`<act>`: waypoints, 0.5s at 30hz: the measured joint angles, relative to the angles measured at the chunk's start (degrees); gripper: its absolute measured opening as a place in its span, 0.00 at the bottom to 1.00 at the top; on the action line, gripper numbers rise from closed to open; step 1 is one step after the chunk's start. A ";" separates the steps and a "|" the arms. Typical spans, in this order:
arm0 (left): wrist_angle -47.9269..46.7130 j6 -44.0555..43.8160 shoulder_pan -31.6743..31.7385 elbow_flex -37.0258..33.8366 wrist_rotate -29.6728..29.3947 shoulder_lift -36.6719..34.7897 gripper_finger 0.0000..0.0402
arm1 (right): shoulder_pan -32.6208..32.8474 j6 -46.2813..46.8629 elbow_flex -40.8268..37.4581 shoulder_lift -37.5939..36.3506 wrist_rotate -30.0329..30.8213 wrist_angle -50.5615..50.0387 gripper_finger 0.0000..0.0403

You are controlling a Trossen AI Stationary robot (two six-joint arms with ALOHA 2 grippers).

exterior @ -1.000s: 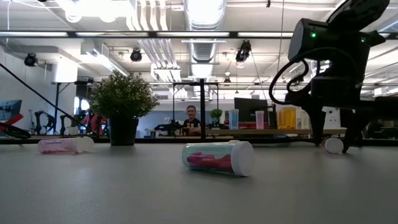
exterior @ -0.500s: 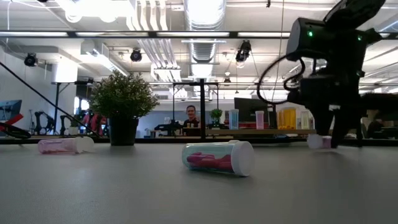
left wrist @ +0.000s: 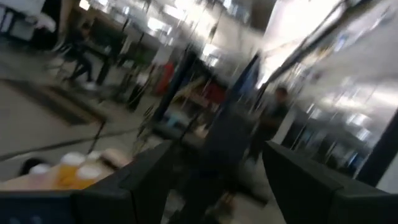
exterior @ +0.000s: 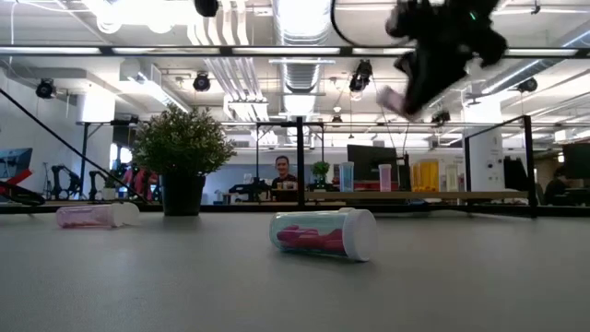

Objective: Pick and place medicine bottles onto shelf by color
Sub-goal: Put the right pink pill bottle on the shelf aligned with the other pink pill bottle

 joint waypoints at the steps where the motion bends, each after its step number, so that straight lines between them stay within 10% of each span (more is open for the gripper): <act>1: -5.41 0.00 0.20 1.90 -0.02 0.00 0.57 | 0.02 0.94 1.75 0.00 0.41 -0.04 0.24; 7: -33.04 0.19 1.09 13.15 -0.15 1.71 0.57 | 0.02 5.21 10.50 0.00 0.79 -0.06 0.24; 15: -35.38 14.74 1.45 19.35 0.91 8.21 0.57 | 0.55 9.23 16.91 0.00 0.32 -0.07 0.24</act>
